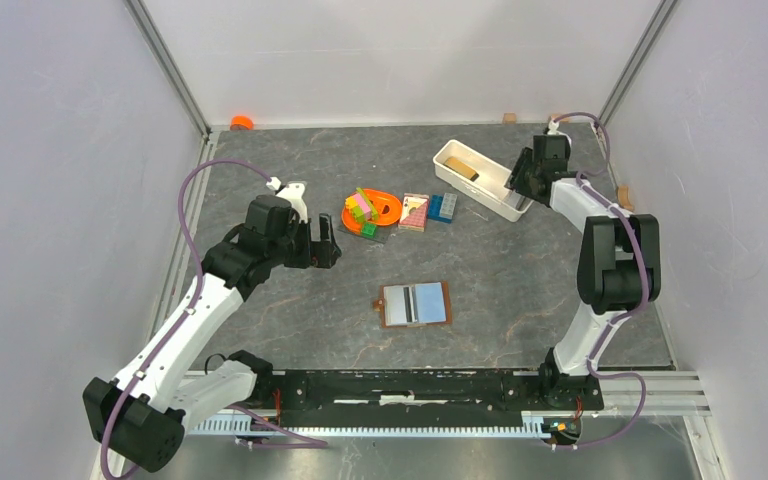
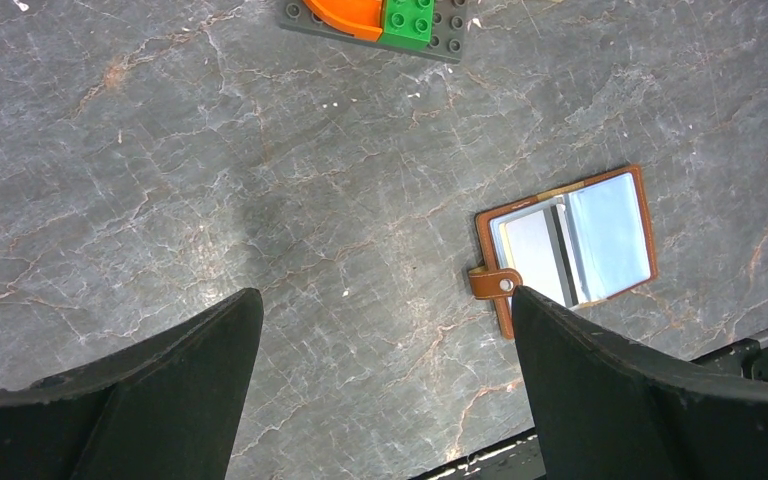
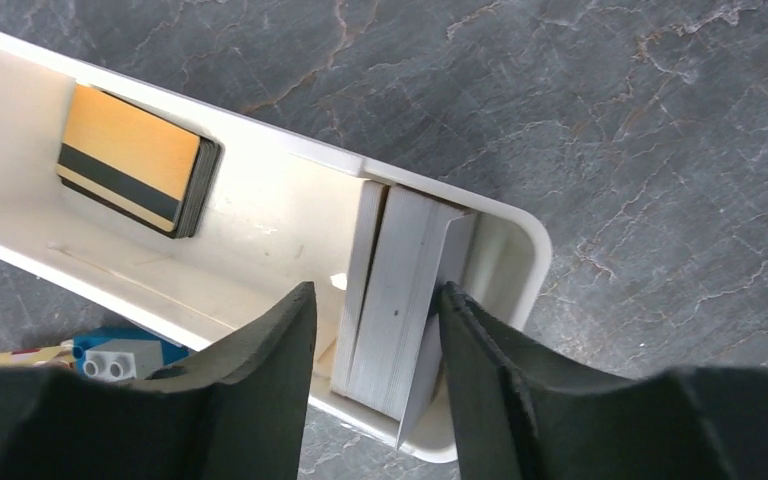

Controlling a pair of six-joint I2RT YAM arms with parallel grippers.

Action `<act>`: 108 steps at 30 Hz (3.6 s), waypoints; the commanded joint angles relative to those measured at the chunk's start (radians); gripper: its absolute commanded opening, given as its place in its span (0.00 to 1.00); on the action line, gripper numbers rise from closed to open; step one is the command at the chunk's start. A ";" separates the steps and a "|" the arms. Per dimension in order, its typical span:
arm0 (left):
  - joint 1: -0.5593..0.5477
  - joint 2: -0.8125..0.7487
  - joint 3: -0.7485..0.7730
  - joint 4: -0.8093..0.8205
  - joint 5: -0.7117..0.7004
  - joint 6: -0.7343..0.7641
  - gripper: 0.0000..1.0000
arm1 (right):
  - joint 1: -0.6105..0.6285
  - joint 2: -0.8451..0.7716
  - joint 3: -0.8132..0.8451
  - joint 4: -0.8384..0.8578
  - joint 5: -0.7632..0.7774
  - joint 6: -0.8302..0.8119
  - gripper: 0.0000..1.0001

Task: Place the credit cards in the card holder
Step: Pick up the credit card from the storage box, then insert the credit card into the card holder.

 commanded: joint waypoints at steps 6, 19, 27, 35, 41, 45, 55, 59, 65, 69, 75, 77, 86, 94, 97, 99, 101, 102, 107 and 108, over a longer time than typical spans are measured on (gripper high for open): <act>0.009 -0.003 0.002 0.020 0.029 0.041 1.00 | -0.001 -0.039 -0.025 0.023 0.014 0.008 0.27; 0.010 -0.007 -0.002 0.020 0.034 0.040 1.00 | -0.012 -0.122 -0.049 -0.011 0.067 0.005 0.00; 0.012 -0.054 -0.026 0.081 0.101 -0.016 1.00 | -0.015 -0.289 -0.076 -0.031 0.091 -0.026 0.00; 0.002 -0.116 -0.125 0.301 0.285 -0.196 0.97 | 0.013 -0.517 -0.261 0.049 -0.259 -0.090 0.00; -0.071 -0.146 -0.265 0.639 0.422 -0.400 0.96 | 0.193 -0.684 -0.432 0.145 -0.428 -0.072 0.00; -0.199 -0.134 -0.297 0.744 0.372 -0.426 0.96 | 0.348 -0.779 -0.545 0.320 -0.555 0.018 0.00; -0.307 -0.113 -0.381 0.969 0.362 -0.512 0.95 | 0.534 -0.890 -0.677 0.693 -0.724 0.246 0.00; -0.312 -0.115 -0.388 1.021 0.378 -0.528 0.92 | 0.558 -0.891 -0.693 0.787 -0.757 0.308 0.00; -0.318 -0.097 -0.405 1.150 0.417 -0.571 0.62 | 0.579 -0.872 -0.690 0.771 -0.756 0.294 0.00; -0.321 -0.083 -0.417 1.183 0.411 -0.591 0.39 | 0.586 -0.857 -0.710 0.766 -0.754 0.285 0.00; -0.323 -0.061 -0.440 1.164 0.406 -0.602 0.02 | 0.588 -0.853 -0.706 0.597 -0.683 0.178 0.15; -0.323 -0.059 -0.450 1.097 0.378 -0.594 0.02 | 0.587 -0.852 -0.697 0.488 -0.627 0.113 0.36; -0.322 0.193 -0.396 0.812 0.411 -0.542 0.02 | 0.588 -0.821 -0.776 0.194 -0.347 -0.017 0.68; -0.321 0.461 -0.334 0.861 0.472 -0.538 0.02 | 0.588 -0.800 -0.843 0.174 -0.262 -0.035 0.67; -0.318 0.534 -0.312 0.901 0.492 -0.550 0.02 | 0.588 -0.806 -0.849 0.146 -0.250 -0.036 0.67; -0.312 0.575 -0.296 0.918 0.506 -0.552 0.02 | 0.587 -0.804 -0.852 0.142 -0.245 -0.035 0.67; -0.302 0.607 -0.289 0.938 0.517 -0.559 0.02 | 0.588 -0.802 -0.855 0.137 -0.240 -0.035 0.67; -0.293 0.620 -0.286 0.953 0.528 -0.566 0.02 | 0.587 -0.803 -0.858 0.136 -0.239 -0.036 0.67; -0.276 0.651 -0.272 0.964 0.549 -0.568 0.02 | 0.588 -0.803 -0.869 0.128 -0.225 -0.036 0.66; -0.273 0.658 -0.270 0.963 0.552 -0.565 0.02 | 0.588 -0.803 -0.868 0.126 -0.221 -0.035 0.66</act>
